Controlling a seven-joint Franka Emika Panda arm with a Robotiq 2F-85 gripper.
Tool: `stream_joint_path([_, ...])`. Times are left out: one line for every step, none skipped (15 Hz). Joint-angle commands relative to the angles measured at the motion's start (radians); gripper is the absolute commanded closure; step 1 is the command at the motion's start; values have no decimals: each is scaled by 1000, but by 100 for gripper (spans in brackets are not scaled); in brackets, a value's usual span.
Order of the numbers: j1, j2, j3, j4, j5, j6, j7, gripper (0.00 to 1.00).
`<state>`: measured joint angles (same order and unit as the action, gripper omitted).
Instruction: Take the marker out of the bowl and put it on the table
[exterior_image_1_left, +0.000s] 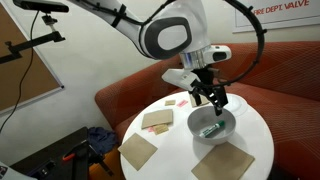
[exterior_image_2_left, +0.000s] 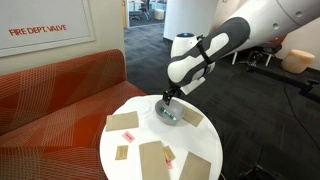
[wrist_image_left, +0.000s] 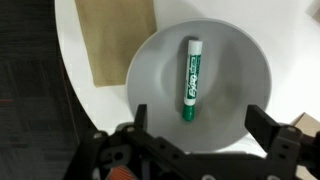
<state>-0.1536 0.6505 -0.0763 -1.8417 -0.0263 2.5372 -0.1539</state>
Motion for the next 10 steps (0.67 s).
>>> stream_joint_path([-5, 87, 16, 106, -7, -53, -13, 0])
stream_joint_path([-4, 110, 19, 129, -6, -61, -12, 0])
stream_joint_path([-2, 129, 19, 149, -7, -71, -8, 0])
stream_joint_path([0, 151, 20, 172, -6, -81, -4, 0])
stream_joint_path([3, 167, 19, 192, -7, -97, 1, 0])
stream_joint_path([5, 183, 17, 211, -7, -112, 6, 0])
stream_joint_path([5, 195, 17, 227, -6, -126, 6, 0])
stream_joint_path([4, 206, 17, 239, -5, -140, 7, 0])
stream_joint_path([3, 215, 16, 251, -5, -151, 7, 0])
stream_joint_path([2, 224, 17, 262, -3, -161, 7, 0])
